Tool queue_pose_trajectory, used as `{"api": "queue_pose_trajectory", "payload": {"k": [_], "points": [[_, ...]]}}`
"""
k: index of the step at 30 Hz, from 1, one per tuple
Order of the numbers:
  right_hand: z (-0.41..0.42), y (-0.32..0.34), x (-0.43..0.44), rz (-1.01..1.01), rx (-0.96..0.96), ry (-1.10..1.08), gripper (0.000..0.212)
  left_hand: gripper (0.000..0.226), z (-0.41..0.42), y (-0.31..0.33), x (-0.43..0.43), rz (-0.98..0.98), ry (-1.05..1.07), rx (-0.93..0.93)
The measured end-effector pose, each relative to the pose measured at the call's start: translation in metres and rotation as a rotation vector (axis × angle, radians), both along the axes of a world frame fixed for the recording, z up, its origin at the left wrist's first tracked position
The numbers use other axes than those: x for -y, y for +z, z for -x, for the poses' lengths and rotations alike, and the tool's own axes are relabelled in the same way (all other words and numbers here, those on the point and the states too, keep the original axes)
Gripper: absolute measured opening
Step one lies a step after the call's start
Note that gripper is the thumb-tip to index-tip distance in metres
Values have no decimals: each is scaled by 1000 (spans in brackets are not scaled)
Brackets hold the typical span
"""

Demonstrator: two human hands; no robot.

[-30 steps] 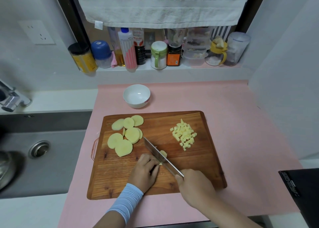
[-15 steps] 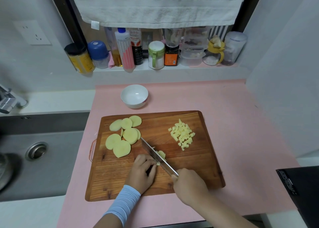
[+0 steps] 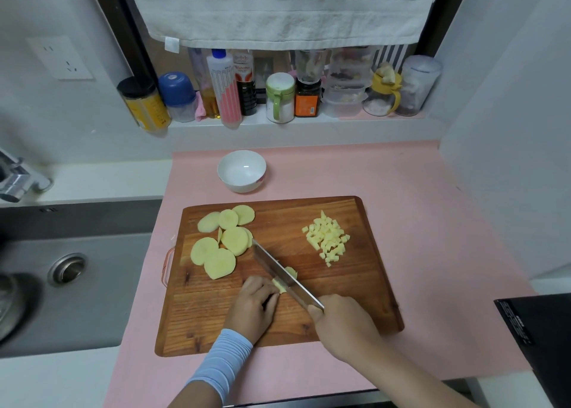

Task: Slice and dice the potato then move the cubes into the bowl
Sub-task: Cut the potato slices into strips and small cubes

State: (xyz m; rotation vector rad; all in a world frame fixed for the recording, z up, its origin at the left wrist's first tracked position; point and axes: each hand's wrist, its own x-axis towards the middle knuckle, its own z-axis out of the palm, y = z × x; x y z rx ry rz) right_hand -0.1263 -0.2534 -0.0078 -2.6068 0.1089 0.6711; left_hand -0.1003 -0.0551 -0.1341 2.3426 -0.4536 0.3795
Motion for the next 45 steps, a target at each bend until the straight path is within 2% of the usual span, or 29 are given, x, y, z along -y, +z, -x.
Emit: {"api": "queue_pose_trajectory", "payload": {"k": [7,14,18,25,31,37,39,42,45], "points": [[12,1,-1,56,6,34,34,3,0,1,0,2,3,-7],[7,-7,-3,5,-70,-15,32,3,-1,-1,1,5,20,-16],[-2,-11,-6,-24,-79,-23,32,14,-2,-1,1,11,25,-28],[-9,-8,21,-182,-103,-81,39,19,-3,0,6,-6,222,-122],[-22,4,31,-175,-16,-104,42,12,-22,15,32,-44,164,-242],[-31,13,39,-172,6,-75,42,12,-17,19,25,-100,-36,-181],[-31,13,40,-165,-2,-50,42,17,-16,20,19,-52,30,-156],[-28,11,38,-175,-35,-14,39,28,-17,23,3,51,256,-129],[-23,7,35,-183,-103,59,39,34,-19,27,-12,95,428,-173]]}}
